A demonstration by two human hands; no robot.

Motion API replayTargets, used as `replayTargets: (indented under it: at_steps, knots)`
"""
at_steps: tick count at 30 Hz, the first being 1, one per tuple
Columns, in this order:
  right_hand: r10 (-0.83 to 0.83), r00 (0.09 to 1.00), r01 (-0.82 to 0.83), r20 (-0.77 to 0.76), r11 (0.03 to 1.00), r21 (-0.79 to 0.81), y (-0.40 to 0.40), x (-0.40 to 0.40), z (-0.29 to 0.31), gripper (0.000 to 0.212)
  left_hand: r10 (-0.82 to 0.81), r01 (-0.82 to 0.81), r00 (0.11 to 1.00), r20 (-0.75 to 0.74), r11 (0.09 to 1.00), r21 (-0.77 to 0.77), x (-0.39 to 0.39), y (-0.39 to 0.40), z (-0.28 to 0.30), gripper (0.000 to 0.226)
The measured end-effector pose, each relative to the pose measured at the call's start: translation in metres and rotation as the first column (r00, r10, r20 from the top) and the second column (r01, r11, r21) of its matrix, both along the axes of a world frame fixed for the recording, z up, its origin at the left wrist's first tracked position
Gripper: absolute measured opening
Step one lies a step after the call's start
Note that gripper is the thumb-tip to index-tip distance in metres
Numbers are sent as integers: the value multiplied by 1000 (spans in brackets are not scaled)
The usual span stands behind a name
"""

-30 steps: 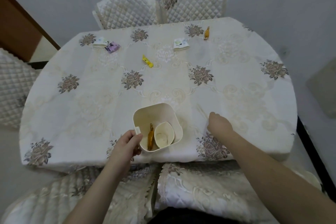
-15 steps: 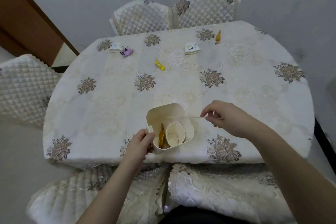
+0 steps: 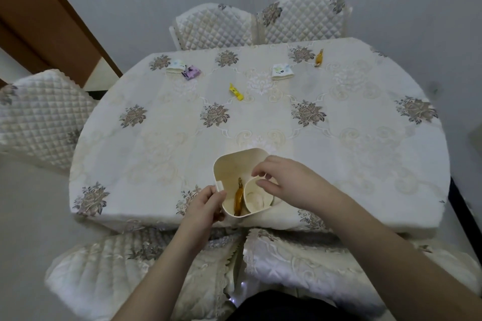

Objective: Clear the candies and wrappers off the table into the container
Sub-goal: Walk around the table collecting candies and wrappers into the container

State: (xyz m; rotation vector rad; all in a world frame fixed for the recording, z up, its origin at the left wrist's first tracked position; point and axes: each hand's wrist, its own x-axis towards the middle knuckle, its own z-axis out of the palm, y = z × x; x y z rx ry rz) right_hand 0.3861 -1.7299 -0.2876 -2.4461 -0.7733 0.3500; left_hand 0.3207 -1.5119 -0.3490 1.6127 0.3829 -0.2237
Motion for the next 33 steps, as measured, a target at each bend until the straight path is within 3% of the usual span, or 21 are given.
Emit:
replayTargets:
  at_steps: [7,11,15,20,23,33]
  knots:
    - [-249,966,244,69,967,72,-25,-24,10,30,-51,51,999,19,999,-15,-20,17,4,16]
    - [-388,899,398,202,917,-5,-28,-53,9,38,-101,103,993,54,994,-35,-33,30,5,20]
    - [-420,826,488,376,866,-104,-22,-91,8,41,-123,134,988,91,983,-127,-53,44,9,17]
    - [-496,735,604,461,788,-115,-15,-141,12,44,-107,122,991,84,969,-213,-67,66,11,17]
    - [-519,706,649,481,746,-147,-20,-171,14,49,-95,111,991,95,976,-186,-62,71,13,16]
    - [-635,588,783,501,602,-157,-62,-246,25,53,-268,316,927,262,934,-164,-45,38,71,20]
